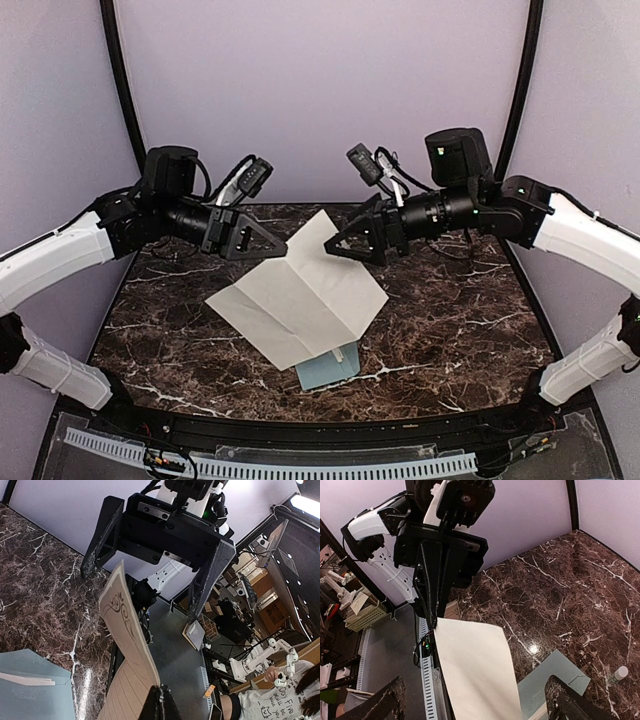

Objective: Place the letter into the envelope and seal it
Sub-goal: Fold the letter.

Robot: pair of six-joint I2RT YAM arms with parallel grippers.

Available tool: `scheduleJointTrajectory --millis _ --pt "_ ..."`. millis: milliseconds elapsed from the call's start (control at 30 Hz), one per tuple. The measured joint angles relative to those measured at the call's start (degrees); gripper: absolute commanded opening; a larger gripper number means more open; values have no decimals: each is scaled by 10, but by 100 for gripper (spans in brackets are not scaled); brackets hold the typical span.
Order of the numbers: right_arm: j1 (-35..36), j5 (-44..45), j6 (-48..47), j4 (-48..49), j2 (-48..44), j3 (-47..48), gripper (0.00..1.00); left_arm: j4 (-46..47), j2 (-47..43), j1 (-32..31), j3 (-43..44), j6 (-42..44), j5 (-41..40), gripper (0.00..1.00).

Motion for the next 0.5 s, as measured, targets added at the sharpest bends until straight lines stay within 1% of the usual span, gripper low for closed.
scheduleJointTrajectory --millis 100,133,167,200,467,500 --pt "-3 -18 1 -8 0 0 92 2 0 -6 4 1 8 0" --pt "-4 -23 2 -9 0 0 91 2 0 -9 4 1 10 0" --pt "-4 -28 3 -9 0 0 88 2 2 -12 4 1 13 0" --pt "-4 -32 5 -9 0 0 82 2 3 -15 4 1 15 0" --pt "-6 -99 27 7 8 -2 28 5 12 -24 4 0 22 0" --pt "-6 -104 25 9 10 -2 23 7 12 -24 4 0 24 0"
